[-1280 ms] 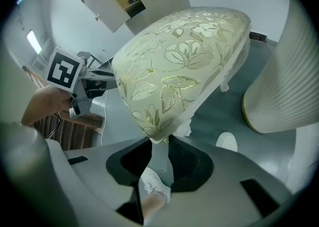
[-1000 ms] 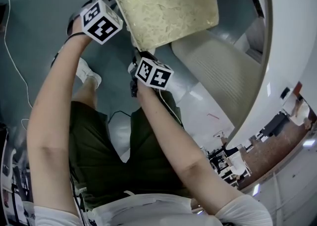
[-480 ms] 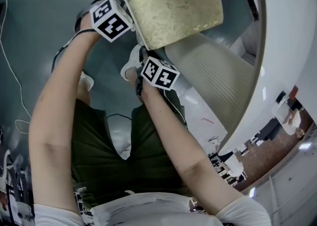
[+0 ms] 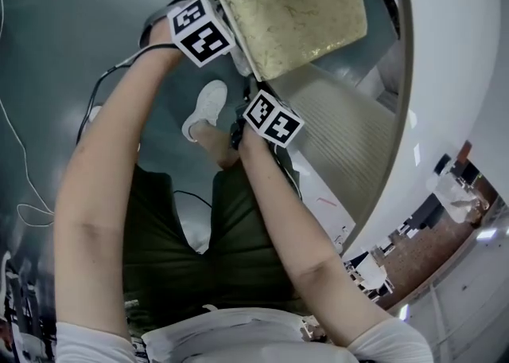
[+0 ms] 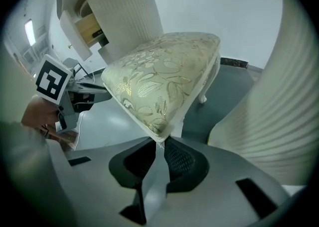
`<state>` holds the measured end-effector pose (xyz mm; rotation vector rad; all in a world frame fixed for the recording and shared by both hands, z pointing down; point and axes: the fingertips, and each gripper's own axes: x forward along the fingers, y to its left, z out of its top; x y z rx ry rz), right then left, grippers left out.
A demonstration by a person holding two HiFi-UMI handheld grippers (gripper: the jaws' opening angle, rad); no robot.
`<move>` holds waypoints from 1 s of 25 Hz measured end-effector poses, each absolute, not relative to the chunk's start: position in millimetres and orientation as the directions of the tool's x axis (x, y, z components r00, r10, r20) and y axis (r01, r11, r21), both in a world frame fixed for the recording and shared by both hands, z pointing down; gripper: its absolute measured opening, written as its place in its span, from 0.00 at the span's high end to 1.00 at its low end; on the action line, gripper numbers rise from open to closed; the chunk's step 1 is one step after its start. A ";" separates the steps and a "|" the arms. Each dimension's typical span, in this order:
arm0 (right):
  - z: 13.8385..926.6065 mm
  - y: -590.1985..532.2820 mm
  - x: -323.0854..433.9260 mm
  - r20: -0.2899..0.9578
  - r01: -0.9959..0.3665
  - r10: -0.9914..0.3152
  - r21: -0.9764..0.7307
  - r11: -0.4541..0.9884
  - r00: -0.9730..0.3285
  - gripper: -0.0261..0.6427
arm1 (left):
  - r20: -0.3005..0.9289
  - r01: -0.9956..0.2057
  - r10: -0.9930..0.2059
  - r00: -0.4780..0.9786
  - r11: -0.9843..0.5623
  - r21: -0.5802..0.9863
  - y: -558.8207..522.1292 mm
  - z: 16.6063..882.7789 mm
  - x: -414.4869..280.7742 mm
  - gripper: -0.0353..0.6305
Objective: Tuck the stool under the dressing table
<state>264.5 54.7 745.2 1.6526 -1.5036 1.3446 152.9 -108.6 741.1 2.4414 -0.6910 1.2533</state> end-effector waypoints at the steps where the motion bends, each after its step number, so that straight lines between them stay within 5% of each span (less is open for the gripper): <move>1: 745.6 51.6 272.3 0.900 -0.942 -0.424 -0.227 -0.248 -0.105 0.87 | 0.817 -0.545 -0.276 0.507 -0.836 0.056 -110.8 740.9 159.6 0.87; 18: 733.4 51.7 292.5 0.907 -0.910 -0.415 -0.231 -0.344 -0.073 0.88 | 0.765 -0.586 -0.298 0.571 -0.800 0.126 -85.1 714.7 160.1 0.87; 25: 701.5 53.4 263.4 0.877 -0.931 -0.464 -0.265 -0.251 -0.124 0.94 | 0.762 -0.651 -0.309 0.568 -0.736 0.186 -54.2 694.7 125.8 0.90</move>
